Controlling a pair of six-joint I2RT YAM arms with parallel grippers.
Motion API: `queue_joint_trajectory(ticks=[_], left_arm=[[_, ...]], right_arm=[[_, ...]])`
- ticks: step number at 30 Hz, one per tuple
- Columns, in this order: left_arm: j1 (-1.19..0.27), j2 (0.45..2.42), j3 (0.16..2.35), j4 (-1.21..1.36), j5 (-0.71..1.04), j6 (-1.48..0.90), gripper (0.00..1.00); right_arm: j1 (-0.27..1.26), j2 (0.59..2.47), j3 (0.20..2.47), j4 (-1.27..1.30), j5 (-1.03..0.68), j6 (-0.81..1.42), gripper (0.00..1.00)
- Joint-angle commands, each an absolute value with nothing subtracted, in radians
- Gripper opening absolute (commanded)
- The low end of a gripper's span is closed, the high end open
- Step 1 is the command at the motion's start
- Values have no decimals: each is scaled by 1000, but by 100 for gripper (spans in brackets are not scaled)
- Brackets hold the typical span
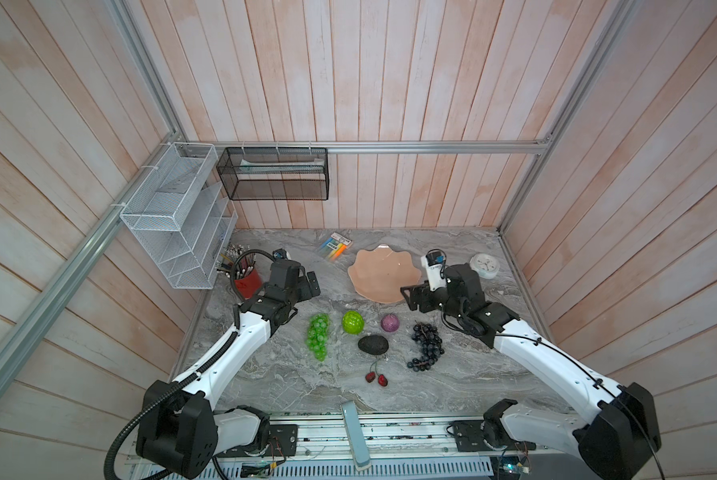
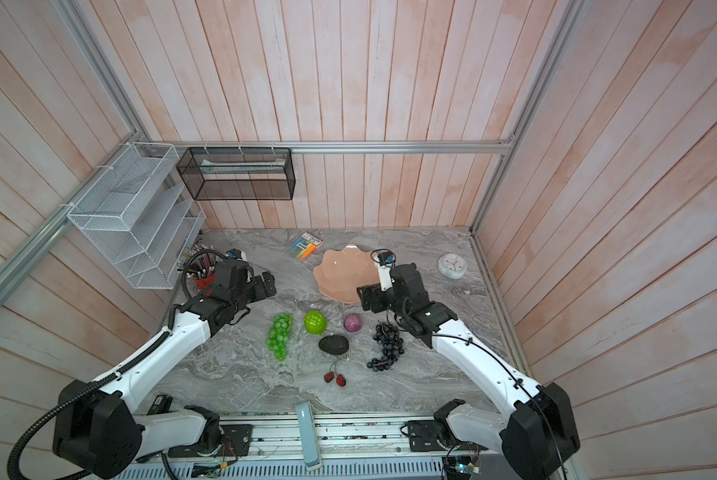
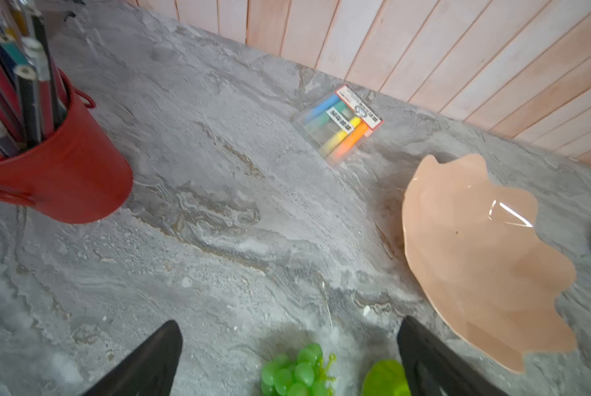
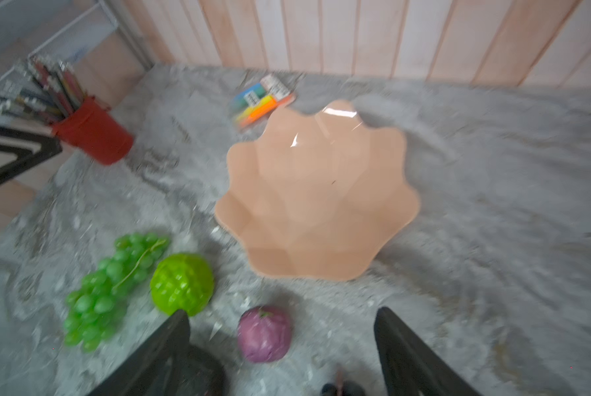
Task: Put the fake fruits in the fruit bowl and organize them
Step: 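Reach the right gripper to the purple fruit while the left arm moves toward the fruits, then grasp the purple fruit with the right gripper and lower it into the peach bowl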
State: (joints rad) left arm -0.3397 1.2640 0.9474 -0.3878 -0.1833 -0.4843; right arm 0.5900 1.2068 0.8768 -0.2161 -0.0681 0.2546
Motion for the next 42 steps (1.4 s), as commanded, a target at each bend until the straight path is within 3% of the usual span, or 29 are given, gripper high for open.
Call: queue_joint_trajectory(ticks=[1, 13, 23, 34, 42], left_arm=[[-345, 1225, 979, -471, -149, -540, 100], [-344, 1206, 956, -387, -185, -511, 100], [-336, 1201, 937, -383, -172, -516, 100], [-310, 1178, 924, -377, -163, -524, 100], [-301, 1165, 934, -385, -173, -527, 100]], right_arm=[[627, 1272, 863, -331, -117, 309, 87], [678, 1595, 964, -308, -66, 222, 89], [670, 1743, 1040, -285, -59, 178, 78], [670, 1760, 1026, -274, -66, 163, 56], [650, 1572, 1066, -387, -104, 178, 49]])
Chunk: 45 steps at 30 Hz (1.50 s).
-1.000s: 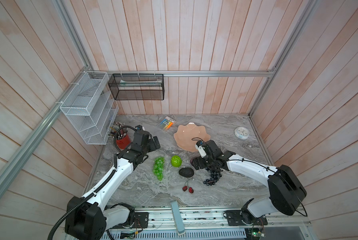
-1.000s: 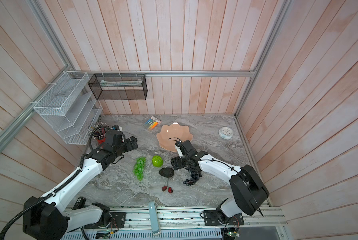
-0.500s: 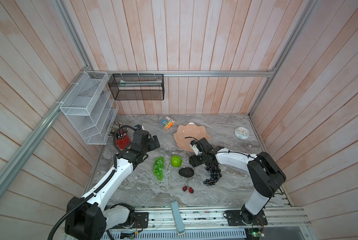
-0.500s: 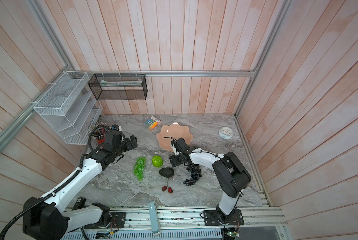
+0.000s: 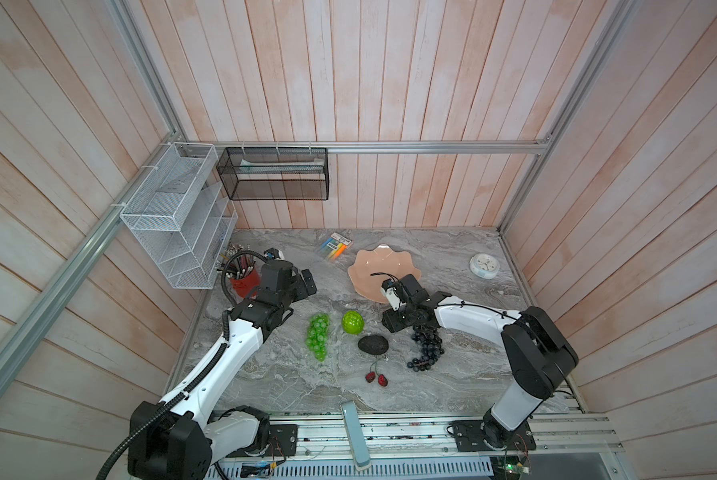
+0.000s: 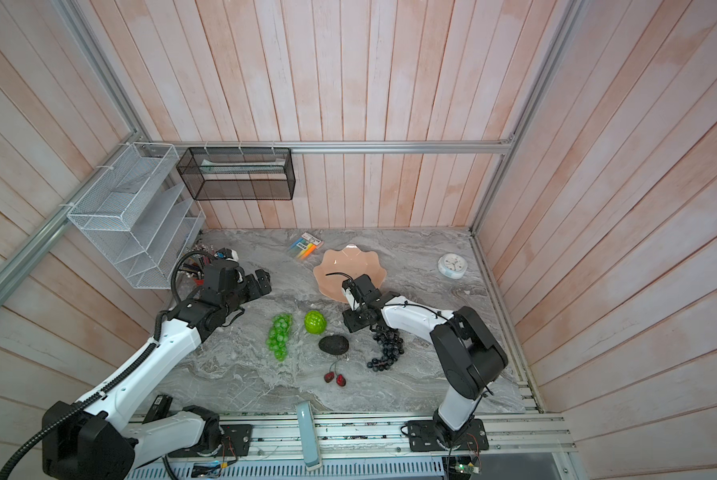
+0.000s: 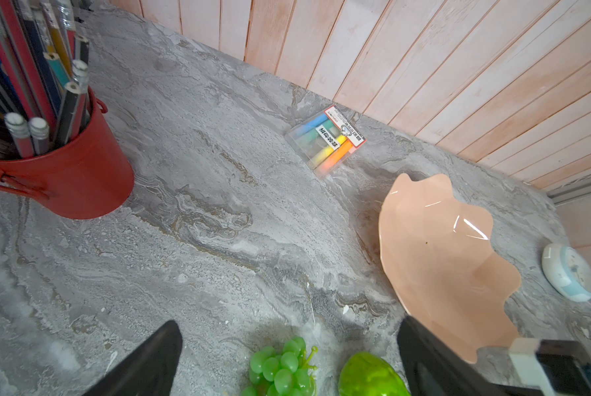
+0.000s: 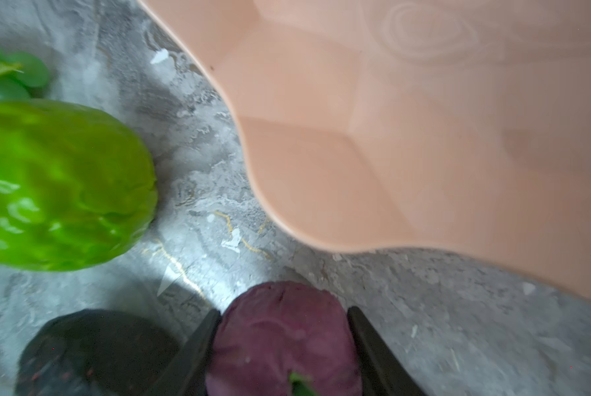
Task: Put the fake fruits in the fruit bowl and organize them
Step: 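Grasp the purple fruit with the right gripper and lower it into the peach bowl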
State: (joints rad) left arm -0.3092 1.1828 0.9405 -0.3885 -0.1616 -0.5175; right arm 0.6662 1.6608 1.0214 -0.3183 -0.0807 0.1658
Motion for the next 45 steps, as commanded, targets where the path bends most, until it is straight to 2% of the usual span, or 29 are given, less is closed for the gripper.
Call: queue_joint_trajectory(ticks=[1, 4, 7, 14, 23, 32, 45], left_arm=[[-301, 1168, 937, -384, -175, -526, 100], [-299, 1176, 949, -377, -177, -533, 100], [-298, 1186, 952, -374, -172, -539, 100], [-295, 1250, 1017, -478, -104, -505, 100], [-295, 1237, 1029, -534, -67, -502, 100], [-295, 1244, 1073, -575, -49, -464, 100], [-293, 1262, 1089, -592, -19, -451, 100]], right_arm=[[644, 1549, 1081, -404, -110, 182, 49], [606, 1491, 1122, -404, -108, 187, 49], [544, 1517, 1206, -393, -111, 170, 48], [468, 1770, 1401, -303, -115, 149, 47], [442, 2128, 1735, -409, -120, 76, 47], [442, 2251, 1805, -417, -120, 69, 50], [451, 2336, 1876, -445, -108, 57, 56]])
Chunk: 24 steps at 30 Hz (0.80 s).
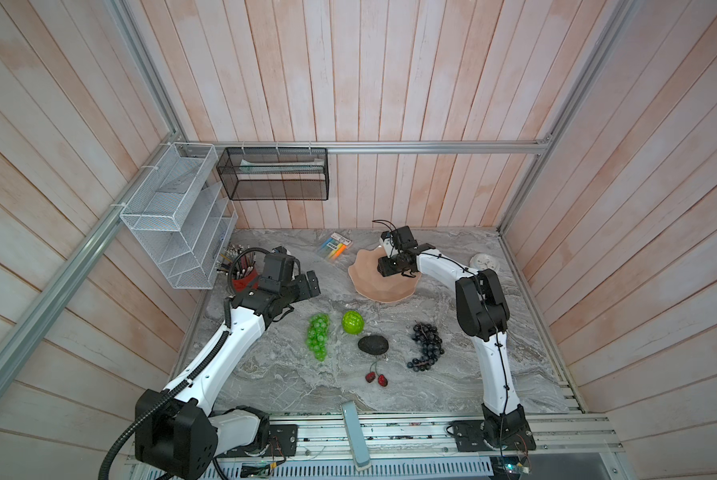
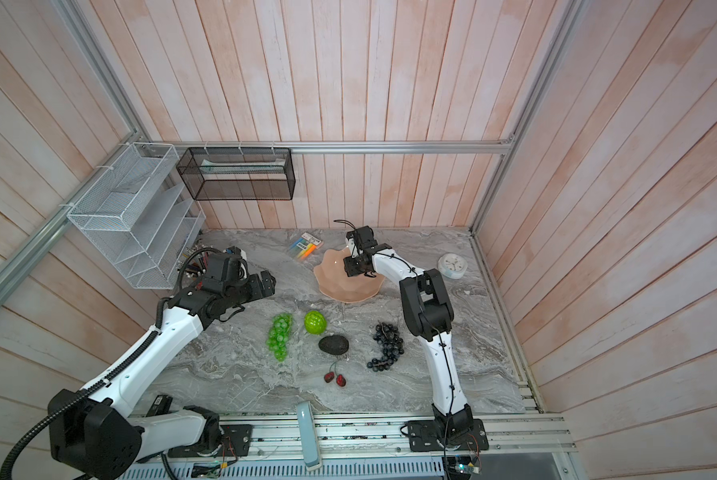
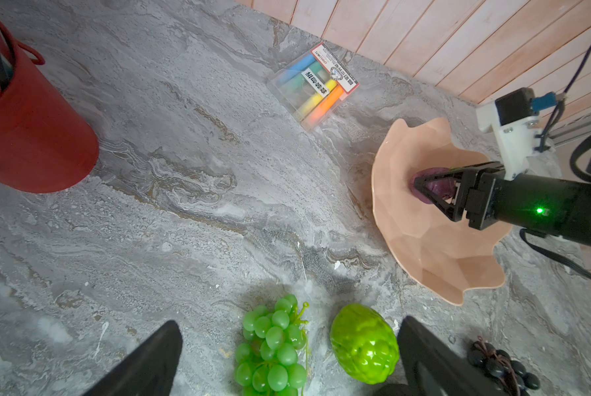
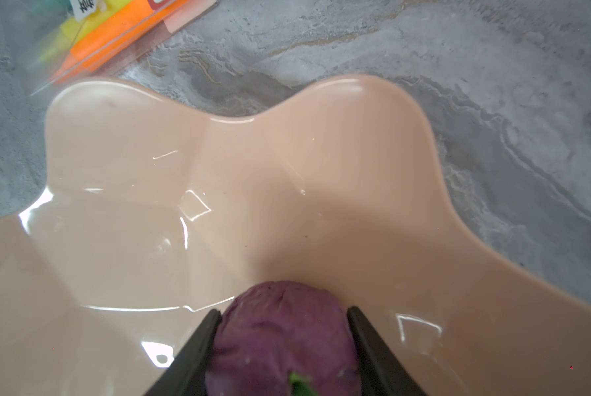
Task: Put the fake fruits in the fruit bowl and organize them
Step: 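Grasp the purple fruit with the right gripper and lower it into the peach bowl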
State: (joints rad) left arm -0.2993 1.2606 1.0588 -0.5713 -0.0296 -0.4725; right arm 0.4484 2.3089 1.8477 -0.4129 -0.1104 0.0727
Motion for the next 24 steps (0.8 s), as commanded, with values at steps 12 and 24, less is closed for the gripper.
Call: queue_joint_trajectory(ticks=[12, 24], left_arm=[[-301, 1337, 1191, -729, 179, -385, 100], [-532, 1565, 1312, -869, 249, -387, 97]], right_arm=[[481, 2256, 1894, -463, -39, 19, 83], [486, 1877, 1652, -392, -66, 47, 84]])
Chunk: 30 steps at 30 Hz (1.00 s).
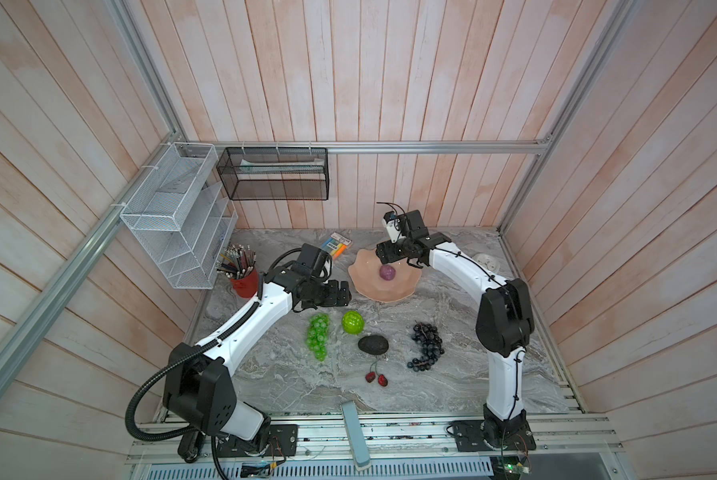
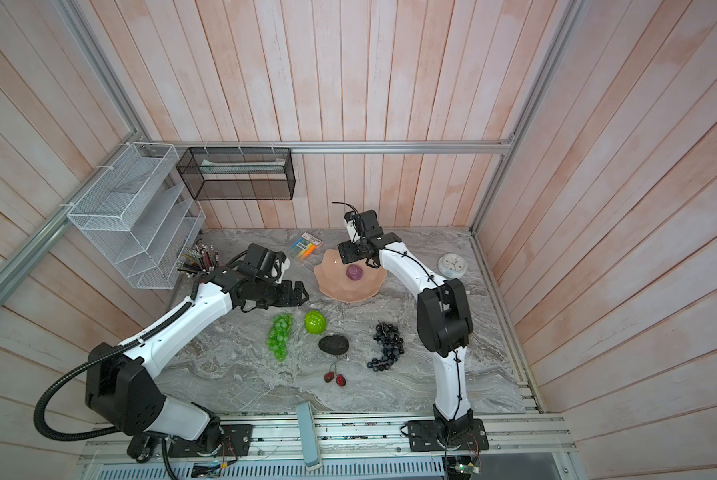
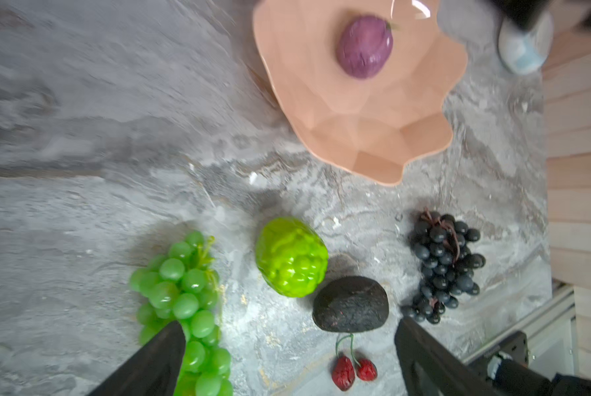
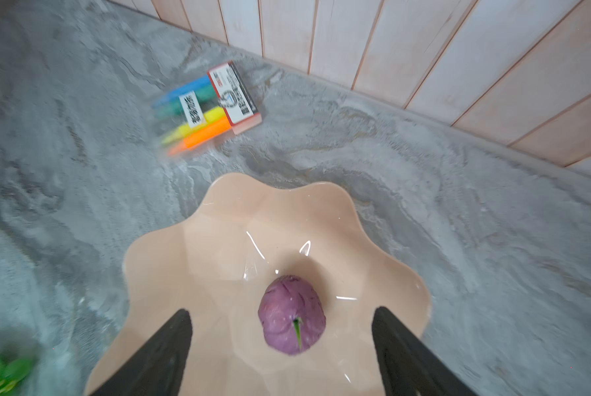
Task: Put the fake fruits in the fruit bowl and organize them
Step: 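Grasp the purple fruit with the right gripper and lower it into the peach bowl, then grasp the lime-green custard apple with the left gripper and lift it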
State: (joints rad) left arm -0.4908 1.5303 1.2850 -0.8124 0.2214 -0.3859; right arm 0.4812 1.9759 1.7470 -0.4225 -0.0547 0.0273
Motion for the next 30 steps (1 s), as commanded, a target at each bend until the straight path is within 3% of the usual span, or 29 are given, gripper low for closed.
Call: queue_joint_trajectory(ticks=[1, 8, 18, 24, 30], left_arm=[[-556, 1588, 1320, -874, 248, -392, 97], [-644, 1724, 1349, -876, 164, -442, 97], [-637, 1881, 1393, -836, 125, -439, 93], [-617, 1922, 1390, -816, 147, -439, 71], [-596, 1897, 1351, -785, 143, -445, 66]], right_arm=[[486, 1825, 1581, -352, -72, 61, 84], [445, 1579, 1249, -194, -144, 119, 86], [393, 1532, 1111, -109, -213, 124, 86], [390, 1562, 1118, -104, -231, 120, 84], [388, 1577, 1120, -97, -243, 123, 83]])
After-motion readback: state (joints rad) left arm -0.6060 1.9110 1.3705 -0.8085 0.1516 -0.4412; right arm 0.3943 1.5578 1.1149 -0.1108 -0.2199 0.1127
